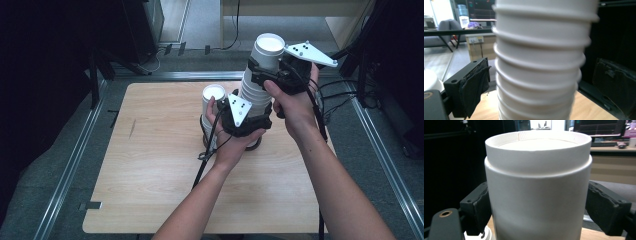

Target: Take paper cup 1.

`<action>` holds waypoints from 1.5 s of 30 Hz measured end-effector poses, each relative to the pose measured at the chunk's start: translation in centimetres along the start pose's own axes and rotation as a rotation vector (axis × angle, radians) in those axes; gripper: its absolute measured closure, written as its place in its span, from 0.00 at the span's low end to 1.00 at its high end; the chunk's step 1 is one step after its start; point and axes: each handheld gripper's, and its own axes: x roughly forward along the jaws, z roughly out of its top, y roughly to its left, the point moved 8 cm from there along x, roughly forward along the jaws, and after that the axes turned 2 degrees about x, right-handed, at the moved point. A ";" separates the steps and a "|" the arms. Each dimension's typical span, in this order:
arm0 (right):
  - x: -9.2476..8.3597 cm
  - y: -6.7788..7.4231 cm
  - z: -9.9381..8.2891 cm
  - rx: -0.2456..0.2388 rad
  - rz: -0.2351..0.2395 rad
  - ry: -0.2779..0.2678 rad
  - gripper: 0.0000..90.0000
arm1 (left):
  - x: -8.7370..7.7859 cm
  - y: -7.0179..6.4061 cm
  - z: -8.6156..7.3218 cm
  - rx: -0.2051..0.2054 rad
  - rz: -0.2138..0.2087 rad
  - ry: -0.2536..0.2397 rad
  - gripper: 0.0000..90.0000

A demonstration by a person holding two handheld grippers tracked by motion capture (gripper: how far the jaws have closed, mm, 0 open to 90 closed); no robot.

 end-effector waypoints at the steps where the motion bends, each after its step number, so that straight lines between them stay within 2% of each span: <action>1: -0.1 0.0 0.0 -0.003 0.007 0.004 0.16 | 0.1 0.0 0.2 0.000 -0.002 -0.001 0.02; 5: -0.3 -0.1 -0.1 -0.021 0.022 0.014 0.16 | 0.4 -0.3 0.9 0.016 -0.005 -0.009 0.02; 10: -0.4 -0.1 -0.2 -0.024 0.027 0.025 0.16 | 0.5 -0.5 1.3 -0.008 -0.013 -0.019 0.02; 14: -0.3 -0.2 -0.4 -0.021 0.036 0.035 0.15 | 0.8 -0.3 1.6 -0.025 -0.010 -0.014 0.02; 15: -0.3 -0.2 -0.6 -0.024 0.036 0.044 0.16 | 0.8 0.0 1.8 -0.042 -0.010 -0.018 0.02; 17: -0.2 -0.1 -0.8 -0.030 0.042 0.053 0.16 | 1.0 0.1 1.9 -0.044 -0.009 -0.010 0.02; 20: -0.1 -0.2 -1.1 -0.037 0.043 0.063 0.16 | 1.1 0.0 1.9 -0.040 -0.009 -0.006 0.04; 26: 0.4 -0.5 -1.7 -0.002 0.062 0.093 0.11 | 1.1 0.0 1.7 -0.022 -0.026 -0.003 0.06; 30: 0.8 -0.6 -2.5 -0.023 0.070 0.124 0.09 | 1.0 0.1 1.7 -0.020 -0.028 -0.004 0.07; 31: 0.9 -0.5 -2.8 -0.035 0.072 0.129 0.12 | 1.0 0.1 1.7 -0.019 -0.029 -0.003 0.07; 32: 0.9 -0.5 -2.8 -0.044 0.072 0.123 0.12 | 1.0 0.1 1.7 -0.019 -0.029 -0.004 0.07; 39: 0.6 -0.2 -1.9 -0.029 0.046 0.062 0.16 | 1.0 0.1 1.6 -0.020 -0.034 -0.010 0.08; 43: 0.4 0.0 -1.4 -0.075 0.021 0.031 0.18 | 0.9 0.1 1.6 -0.021 -0.034 -0.009 0.08; 45: 0.4 0.0 -1.3 -0.061 0.025 0.026 0.19 | 0.9 0.1 1.6 -0.022 -0.036 -0.011 0.08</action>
